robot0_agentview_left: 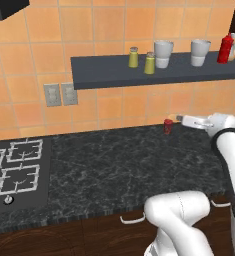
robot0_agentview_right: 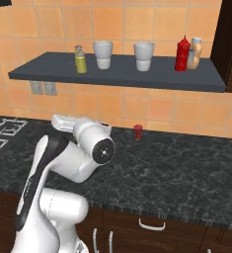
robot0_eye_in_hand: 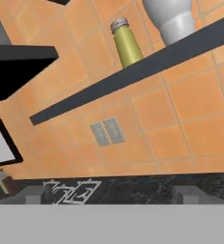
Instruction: Put the shaker and condiment bottle from the counter next to their counterparts in the cabinet.
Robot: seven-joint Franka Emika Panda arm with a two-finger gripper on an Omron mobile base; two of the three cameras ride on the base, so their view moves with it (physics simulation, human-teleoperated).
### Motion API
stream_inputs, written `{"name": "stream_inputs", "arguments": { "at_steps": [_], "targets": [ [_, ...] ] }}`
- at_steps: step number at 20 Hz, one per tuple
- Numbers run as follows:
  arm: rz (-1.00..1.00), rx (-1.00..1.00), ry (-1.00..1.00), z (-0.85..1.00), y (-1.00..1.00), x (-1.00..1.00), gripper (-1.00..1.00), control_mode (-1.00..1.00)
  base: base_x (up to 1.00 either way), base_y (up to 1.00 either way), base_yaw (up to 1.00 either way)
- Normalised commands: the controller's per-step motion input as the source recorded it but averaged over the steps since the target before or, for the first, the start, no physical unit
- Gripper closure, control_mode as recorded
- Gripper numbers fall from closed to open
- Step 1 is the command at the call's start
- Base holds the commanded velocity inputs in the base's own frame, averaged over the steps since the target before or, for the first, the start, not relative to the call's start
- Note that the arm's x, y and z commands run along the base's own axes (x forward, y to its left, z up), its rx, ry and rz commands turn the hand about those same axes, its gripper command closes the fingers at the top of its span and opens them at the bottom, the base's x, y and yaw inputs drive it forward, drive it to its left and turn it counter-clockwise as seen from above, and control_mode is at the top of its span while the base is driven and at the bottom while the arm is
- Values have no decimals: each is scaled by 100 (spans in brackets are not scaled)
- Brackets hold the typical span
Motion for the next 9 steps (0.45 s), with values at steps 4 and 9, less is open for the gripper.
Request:
{"name": "stream_inputs", "arguments": {
  "at_steps": [4, 9],
  "targets": [
    [0, 0, 0, 0, 0, 0, -100, -100, 0, 0, 0],
    [0, 0, 0, 0, 0, 0, -100, -100, 0, 0, 0]
  ]
}}
